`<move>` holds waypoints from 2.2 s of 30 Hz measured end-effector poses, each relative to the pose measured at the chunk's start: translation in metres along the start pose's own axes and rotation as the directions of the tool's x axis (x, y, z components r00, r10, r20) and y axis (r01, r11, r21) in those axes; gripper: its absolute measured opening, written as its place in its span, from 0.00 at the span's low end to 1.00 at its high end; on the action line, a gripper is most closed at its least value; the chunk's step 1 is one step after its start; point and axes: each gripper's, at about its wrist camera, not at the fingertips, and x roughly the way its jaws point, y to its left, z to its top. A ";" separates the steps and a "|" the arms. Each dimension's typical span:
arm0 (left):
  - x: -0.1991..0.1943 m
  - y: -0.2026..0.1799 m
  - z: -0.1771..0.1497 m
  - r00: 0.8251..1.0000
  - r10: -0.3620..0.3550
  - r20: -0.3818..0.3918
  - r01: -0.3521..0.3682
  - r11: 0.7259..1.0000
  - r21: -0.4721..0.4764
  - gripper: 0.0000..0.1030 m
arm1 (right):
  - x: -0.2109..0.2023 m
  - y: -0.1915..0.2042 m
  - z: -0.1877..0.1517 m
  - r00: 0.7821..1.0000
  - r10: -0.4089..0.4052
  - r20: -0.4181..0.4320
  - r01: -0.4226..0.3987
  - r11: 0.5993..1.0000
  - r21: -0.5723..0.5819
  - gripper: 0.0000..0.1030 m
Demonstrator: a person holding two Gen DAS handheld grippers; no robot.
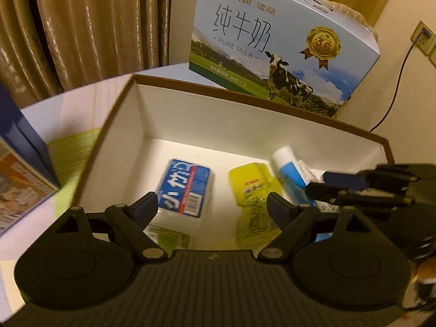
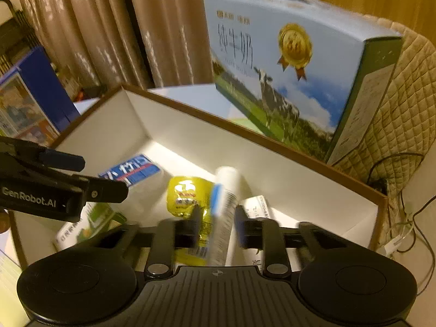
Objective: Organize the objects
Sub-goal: 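Lower both items into the brown box and open both tools, then withdraw both tools from the box toward the red packet and white bottle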
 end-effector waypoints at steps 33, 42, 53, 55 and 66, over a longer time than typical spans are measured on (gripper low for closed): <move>-0.137 0.006 -0.096 0.997 0.031 0.071 -0.034 0.999 0.037 0.90 | -0.138 0.055 -0.086 0.994 0.019 0.108 -0.040 0.979 0.198 0.52; -0.164 0.018 -0.142 0.999 0.012 0.049 -0.012 1.000 -0.004 0.90 | -0.163 0.087 -0.121 0.995 0.023 0.097 -0.044 0.973 0.225 0.52; -0.190 0.031 -0.196 1.000 -0.010 0.026 0.011 1.000 -0.013 0.90 | -0.185 0.131 -0.159 0.997 0.018 0.079 -0.037 0.968 0.248 0.52; -0.193 0.032 -0.206 1.000 -0.014 0.021 0.014 1.000 -0.010 0.90 | -0.188 0.138 -0.166 0.997 0.015 0.073 -0.033 0.968 0.250 0.52; -0.204 0.039 -0.245 1.000 -0.005 -0.008 0.005 1.000 0.007 0.90 | -0.195 0.163 -0.199 0.999 0.009 0.032 -0.018 0.958 0.285 0.52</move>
